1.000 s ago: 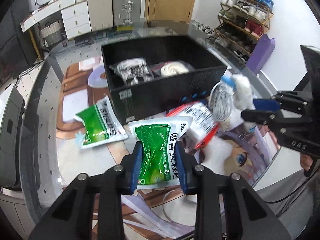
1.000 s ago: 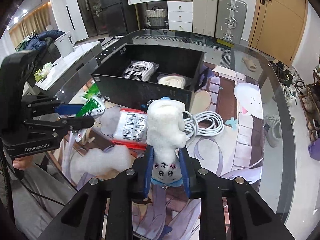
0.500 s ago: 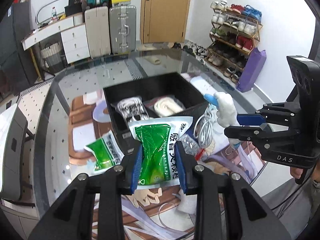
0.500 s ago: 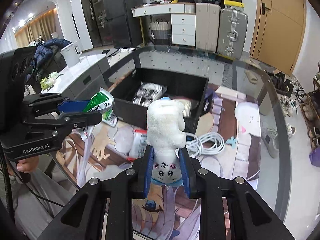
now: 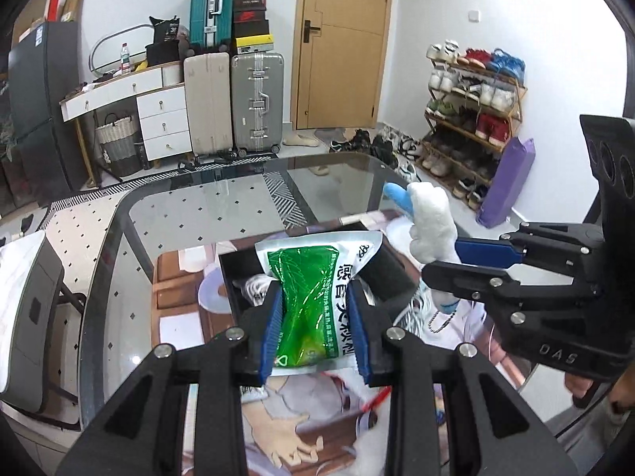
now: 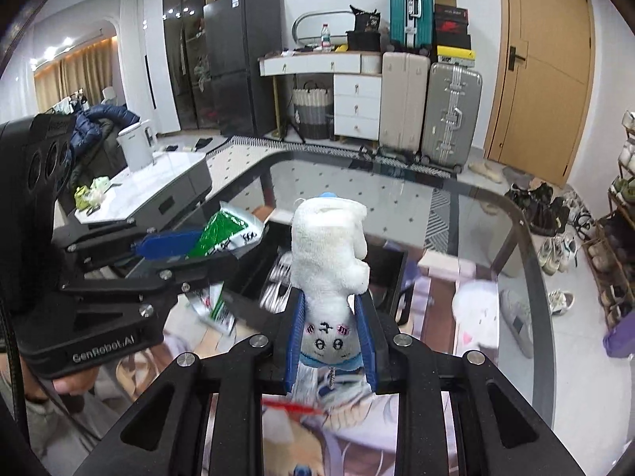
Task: Organize soft objects
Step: 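Carry the green packet and plush toy into the black box and release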
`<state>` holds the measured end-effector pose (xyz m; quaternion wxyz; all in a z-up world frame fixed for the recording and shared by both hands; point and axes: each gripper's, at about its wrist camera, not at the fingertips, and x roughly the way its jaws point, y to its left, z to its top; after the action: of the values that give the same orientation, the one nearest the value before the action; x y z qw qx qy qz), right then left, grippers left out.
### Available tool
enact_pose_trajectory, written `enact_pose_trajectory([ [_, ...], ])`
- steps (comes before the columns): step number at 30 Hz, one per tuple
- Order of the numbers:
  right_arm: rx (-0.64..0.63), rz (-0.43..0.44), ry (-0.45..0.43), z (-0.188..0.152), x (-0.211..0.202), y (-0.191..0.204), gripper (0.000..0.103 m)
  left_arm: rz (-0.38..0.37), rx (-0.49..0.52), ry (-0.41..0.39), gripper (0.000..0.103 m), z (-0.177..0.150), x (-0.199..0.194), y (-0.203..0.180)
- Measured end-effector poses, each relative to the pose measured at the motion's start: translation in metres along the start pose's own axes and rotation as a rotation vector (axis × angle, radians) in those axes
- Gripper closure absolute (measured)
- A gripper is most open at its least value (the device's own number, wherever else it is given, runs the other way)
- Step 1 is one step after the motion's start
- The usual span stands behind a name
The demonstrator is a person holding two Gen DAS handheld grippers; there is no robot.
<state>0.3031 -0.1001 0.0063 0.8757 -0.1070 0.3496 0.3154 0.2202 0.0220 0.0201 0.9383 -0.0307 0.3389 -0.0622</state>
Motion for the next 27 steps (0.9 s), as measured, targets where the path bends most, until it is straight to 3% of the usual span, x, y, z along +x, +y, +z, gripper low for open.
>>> enact_pose_trajectory([
  [11, 0.054, -0.029, -0.029, 0.028, 0.038, -0.016, 0.078, 0.034, -0.07, 0.009, 0.073, 0.016, 0.041, 0.018],
  [27, 0.084, -0.025, 0.077, 0.017, 0.106, -0.021, 0.078, 0.055, -0.108, 0.119, 0.073, 0.004, 0.087, 0.036],
])
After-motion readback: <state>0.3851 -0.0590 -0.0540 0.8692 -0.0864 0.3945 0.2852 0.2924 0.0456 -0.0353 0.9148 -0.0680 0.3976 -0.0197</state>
